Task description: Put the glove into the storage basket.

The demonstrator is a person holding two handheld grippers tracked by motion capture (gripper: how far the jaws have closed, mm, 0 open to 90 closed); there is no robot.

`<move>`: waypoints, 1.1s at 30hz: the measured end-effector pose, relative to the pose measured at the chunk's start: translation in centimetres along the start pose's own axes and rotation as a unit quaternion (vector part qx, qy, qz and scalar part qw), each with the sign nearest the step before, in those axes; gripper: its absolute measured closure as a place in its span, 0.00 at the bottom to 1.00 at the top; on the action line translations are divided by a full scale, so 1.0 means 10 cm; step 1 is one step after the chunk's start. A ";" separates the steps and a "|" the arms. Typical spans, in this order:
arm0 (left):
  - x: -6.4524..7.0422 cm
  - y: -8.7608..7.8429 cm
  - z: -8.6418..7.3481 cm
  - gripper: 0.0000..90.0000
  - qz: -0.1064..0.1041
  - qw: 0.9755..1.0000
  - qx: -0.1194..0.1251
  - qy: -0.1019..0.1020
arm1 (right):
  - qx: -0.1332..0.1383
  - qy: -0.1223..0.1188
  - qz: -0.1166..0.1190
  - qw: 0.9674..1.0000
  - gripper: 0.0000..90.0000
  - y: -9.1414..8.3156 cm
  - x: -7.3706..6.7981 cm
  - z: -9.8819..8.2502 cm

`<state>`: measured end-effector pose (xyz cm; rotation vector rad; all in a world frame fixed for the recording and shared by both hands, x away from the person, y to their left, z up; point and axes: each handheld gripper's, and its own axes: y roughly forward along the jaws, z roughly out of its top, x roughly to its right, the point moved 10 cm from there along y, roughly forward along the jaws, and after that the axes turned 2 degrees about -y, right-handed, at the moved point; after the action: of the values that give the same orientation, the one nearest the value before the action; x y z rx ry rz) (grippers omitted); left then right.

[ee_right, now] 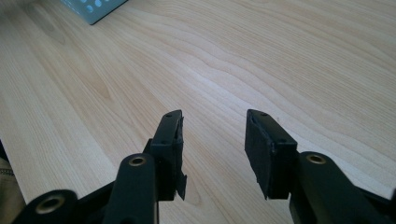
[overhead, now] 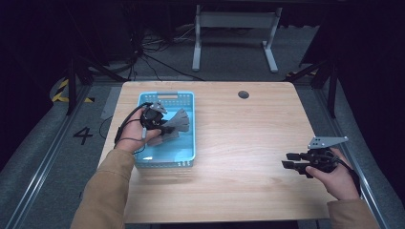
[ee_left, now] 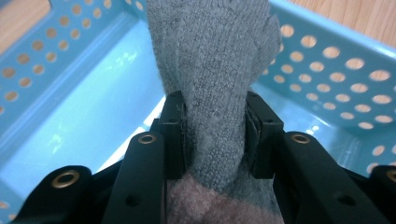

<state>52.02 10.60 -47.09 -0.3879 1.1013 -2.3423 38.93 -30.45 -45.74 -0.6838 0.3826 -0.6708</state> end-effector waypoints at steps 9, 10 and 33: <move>0.03 0.17 -0.04 0.72 -0.009 1.000 -0.020 0.000 | 0.000 0.002 -0.002 1.000 0.64 0.00 0.01 -0.01; 0.03 0.18 -0.05 0.72 -0.008 1.000 -0.023 0.000 | 0.000 0.002 0.000 1.000 0.64 0.00 0.01 -0.01; -0.05 0.31 -0.16 0.70 0.015 0.996 -0.085 -0.005 | -0.005 0.004 0.003 1.000 0.64 0.04 0.00 -0.02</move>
<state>52.71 10.22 -50.56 -0.4408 1.2974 -2.2246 39.00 -30.30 -46.21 -0.6884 0.3958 -0.6670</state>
